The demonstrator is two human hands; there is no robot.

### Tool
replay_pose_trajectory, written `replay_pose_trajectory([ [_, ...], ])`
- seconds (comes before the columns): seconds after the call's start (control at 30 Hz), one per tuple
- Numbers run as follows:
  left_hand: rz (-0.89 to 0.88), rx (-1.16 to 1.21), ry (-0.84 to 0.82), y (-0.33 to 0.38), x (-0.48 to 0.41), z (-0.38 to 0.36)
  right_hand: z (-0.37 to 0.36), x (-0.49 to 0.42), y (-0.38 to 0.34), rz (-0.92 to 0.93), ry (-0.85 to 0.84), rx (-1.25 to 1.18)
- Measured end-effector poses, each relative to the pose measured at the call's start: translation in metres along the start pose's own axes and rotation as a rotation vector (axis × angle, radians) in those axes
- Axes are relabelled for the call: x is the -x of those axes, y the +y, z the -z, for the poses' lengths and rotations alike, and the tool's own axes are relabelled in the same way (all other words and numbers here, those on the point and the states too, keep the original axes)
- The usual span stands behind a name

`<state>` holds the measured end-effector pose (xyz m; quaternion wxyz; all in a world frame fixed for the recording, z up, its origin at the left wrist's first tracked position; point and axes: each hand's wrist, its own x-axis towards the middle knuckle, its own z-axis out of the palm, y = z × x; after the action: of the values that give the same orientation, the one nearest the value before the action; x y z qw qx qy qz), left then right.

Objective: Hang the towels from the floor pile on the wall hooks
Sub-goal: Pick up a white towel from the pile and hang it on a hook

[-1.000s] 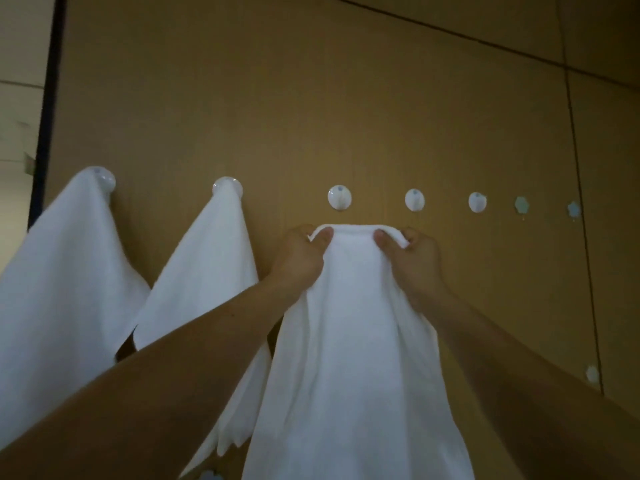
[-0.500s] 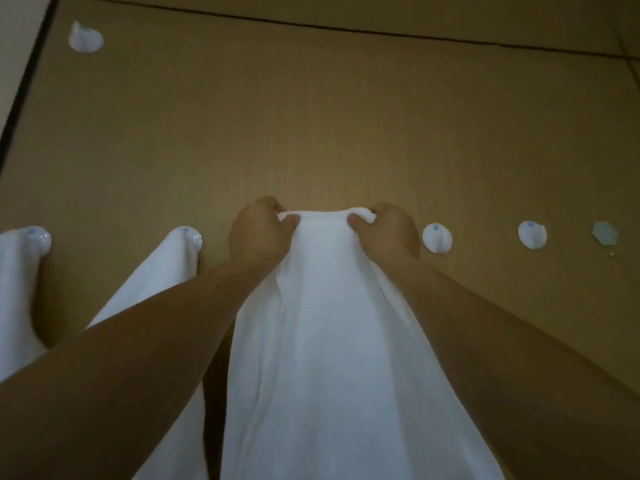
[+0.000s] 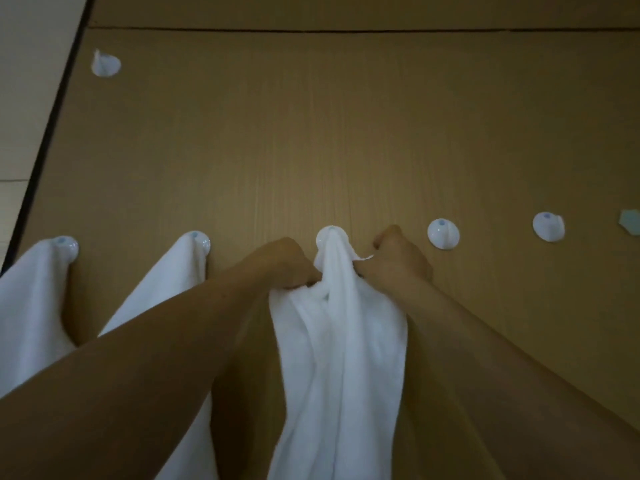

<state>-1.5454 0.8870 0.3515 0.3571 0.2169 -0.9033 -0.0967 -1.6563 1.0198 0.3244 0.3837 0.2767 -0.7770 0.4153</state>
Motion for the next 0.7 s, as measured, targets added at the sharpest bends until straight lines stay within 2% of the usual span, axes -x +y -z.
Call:
replay_pose_trajectory([
  [0.03, -0.040, -0.131, 0.087, -0.001, 0.005, -0.002, -0.003, 0.004, -0.003, 0.072, 0.122, 0.133],
  [0.1, -0.186, -0.428, 0.418, -0.002, 0.011, -0.005, -0.006, 0.011, -0.007, 0.273, 0.329, 0.199],
  [0.13, -0.291, -0.542, 0.550, -0.002, 0.011, -0.008, -0.009, 0.013, -0.009, 0.366, 0.341, 0.146],
  [0.17, -0.400, -0.593, 0.594, -0.001, 0.009, -0.010, -0.011, 0.015, -0.009, 0.435, 0.299, 0.067],
  [0.2, -0.491, -0.584, 0.561, -0.001, 0.008, -0.012, -0.014, 0.017, -0.010, 0.450, 0.225, -0.016],
  [0.23, -0.531, -0.471, 0.473, 0.001, 0.009, -0.013, -0.016, 0.018, -0.010, 0.415, 0.143, -0.103],
  [0.3, -0.487, -0.137, 0.334, 0.006, 0.014, -0.014, -0.021, 0.020, -0.009, 0.351, 0.061, -0.222],
  [0.37, -0.412, 0.022, 0.302, 0.011, 0.018, -0.017, -0.024, 0.022, -0.007, 0.343, -0.002, -0.213],
  [0.5, -0.303, -0.026, 0.129, 0.019, 0.024, -0.023, -0.034, 0.018, -0.008, 0.314, -0.123, -0.016],
  [0.57, -0.247, 0.087, 0.109, 0.017, 0.021, -0.023, -0.039, 0.015, -0.011, 0.271, -0.151, 0.015],
  [0.63, -0.235, 0.136, 0.104, 0.012, 0.019, -0.021, -0.040, 0.013, -0.011, 0.281, -0.113, 0.031],
  [0.7, -0.228, 0.079, 0.078, 0.005, 0.021, -0.021, -0.034, 0.014, -0.004, 0.279, -0.061, -0.021],
])
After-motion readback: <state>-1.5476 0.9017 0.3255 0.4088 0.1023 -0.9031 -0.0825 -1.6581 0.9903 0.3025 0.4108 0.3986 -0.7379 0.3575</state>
